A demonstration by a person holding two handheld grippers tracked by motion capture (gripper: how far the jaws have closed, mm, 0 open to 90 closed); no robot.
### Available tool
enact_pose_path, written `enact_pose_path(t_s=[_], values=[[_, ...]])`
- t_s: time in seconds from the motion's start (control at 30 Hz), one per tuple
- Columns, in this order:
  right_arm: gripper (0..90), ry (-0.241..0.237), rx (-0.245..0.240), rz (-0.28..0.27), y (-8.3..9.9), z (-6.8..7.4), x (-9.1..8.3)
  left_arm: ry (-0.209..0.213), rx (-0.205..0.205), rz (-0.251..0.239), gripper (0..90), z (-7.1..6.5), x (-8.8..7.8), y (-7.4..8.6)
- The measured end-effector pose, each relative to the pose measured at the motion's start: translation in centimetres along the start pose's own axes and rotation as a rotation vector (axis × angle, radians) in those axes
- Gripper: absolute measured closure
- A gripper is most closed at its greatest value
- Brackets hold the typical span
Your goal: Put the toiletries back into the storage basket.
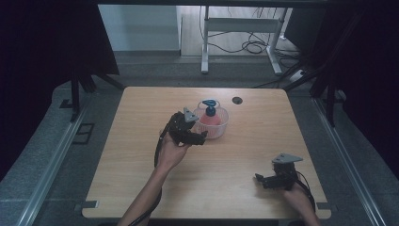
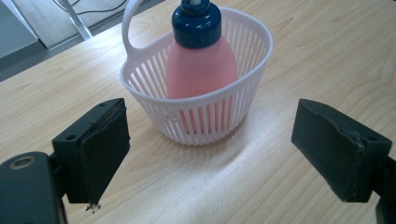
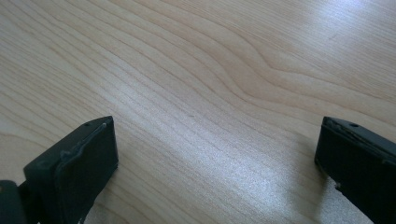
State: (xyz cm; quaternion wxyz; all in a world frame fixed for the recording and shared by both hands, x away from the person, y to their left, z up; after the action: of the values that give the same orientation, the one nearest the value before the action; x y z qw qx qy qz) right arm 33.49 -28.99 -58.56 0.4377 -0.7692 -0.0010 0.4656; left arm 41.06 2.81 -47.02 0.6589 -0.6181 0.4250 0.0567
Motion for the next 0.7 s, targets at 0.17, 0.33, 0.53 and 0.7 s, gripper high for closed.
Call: enact_pose_path(t_s=[0.17, 0.33, 0.53, 0.7], values=[[0.0, 0.001, 0.0, 0.0, 0.0, 0.0, 0.0, 0.005, -0.01, 0.001, 11.2, 0.3, -0.5, 0.9], [0.0, 0.001, 0.0, -0.001, 0.0, 0.0, 0.0, 0.013, -0.022, 0.005, 11.2, 0.7, -1.0, 1.8], [0.0, 0.001, 0.003, 0.0, 0.0, 0.0, 0.0, 0.022, -0.041, 0.012, 11.2, 1.2, -1.6, 3.0], [0.0, 0.002, 0.001, -0.001, 0.0, 0.0, 0.0, 0.029, -0.053, 0.013, 11.2, 1.5, -2.2, 3.8]])
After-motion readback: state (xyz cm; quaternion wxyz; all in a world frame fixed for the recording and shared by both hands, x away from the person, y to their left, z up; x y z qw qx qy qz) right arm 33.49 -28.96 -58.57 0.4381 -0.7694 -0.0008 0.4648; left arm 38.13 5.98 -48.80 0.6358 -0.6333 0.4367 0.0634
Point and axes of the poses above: each handheld gripper's, and its own axes: x roughly forward along the jaws, y roughly out of its underside, z roughly to its left, the point moved 6 cm from there along x, roughly forward along the jaws, and after that the axes turned 15 degrees about -x, right-handed, at the moved point
